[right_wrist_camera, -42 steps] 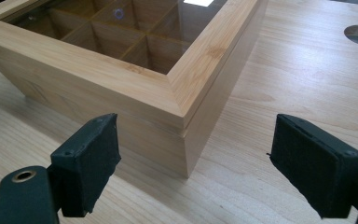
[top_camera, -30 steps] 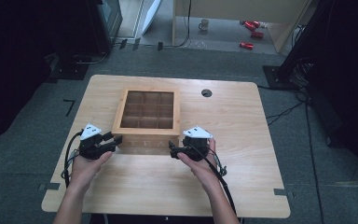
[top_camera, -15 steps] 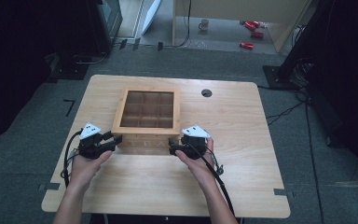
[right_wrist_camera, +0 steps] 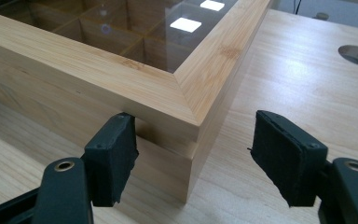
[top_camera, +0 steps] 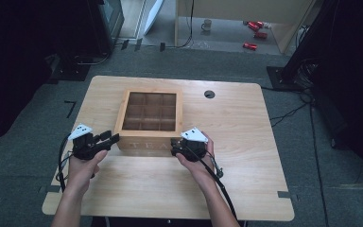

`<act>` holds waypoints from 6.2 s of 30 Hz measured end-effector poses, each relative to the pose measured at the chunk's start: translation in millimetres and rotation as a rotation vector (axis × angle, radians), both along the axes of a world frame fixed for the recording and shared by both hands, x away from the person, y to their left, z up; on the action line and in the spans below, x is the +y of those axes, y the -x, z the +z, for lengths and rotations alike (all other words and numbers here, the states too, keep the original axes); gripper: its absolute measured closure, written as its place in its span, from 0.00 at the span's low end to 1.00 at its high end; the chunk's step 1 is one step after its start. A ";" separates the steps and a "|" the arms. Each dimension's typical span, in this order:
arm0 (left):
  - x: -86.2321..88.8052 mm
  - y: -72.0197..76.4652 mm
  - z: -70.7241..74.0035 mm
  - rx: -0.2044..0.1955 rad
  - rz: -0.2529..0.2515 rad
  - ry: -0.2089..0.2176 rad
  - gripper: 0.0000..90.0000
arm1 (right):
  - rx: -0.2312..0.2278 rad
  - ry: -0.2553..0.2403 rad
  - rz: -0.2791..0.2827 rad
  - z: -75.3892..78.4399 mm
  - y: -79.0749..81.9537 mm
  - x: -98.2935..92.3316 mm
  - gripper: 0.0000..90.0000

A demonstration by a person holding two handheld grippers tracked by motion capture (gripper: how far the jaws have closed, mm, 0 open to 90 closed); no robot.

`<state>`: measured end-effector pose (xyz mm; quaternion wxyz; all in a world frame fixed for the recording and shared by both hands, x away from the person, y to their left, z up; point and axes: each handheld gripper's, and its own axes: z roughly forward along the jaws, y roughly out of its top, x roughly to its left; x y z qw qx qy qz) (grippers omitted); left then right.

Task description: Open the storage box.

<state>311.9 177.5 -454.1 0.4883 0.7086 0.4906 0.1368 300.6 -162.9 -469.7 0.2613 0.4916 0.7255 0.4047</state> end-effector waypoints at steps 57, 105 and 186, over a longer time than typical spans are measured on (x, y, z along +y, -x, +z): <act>1.3 9.3 -63.2 0.084 0.064 -0.366 0.18 | -0.261 0.065 0.051 83.1 -49.3 9.8 0.35; 0.4 8.8 -62.9 0.084 0.048 -0.373 0.18 | -0.288 -0.099 0.060 114.4 -125.6 -17.1 0.71; -2.2 9.1 -63.3 0.079 0.016 -0.385 0.15 | -0.128 -0.253 -0.107 130.1 -265.8 -13.8 0.56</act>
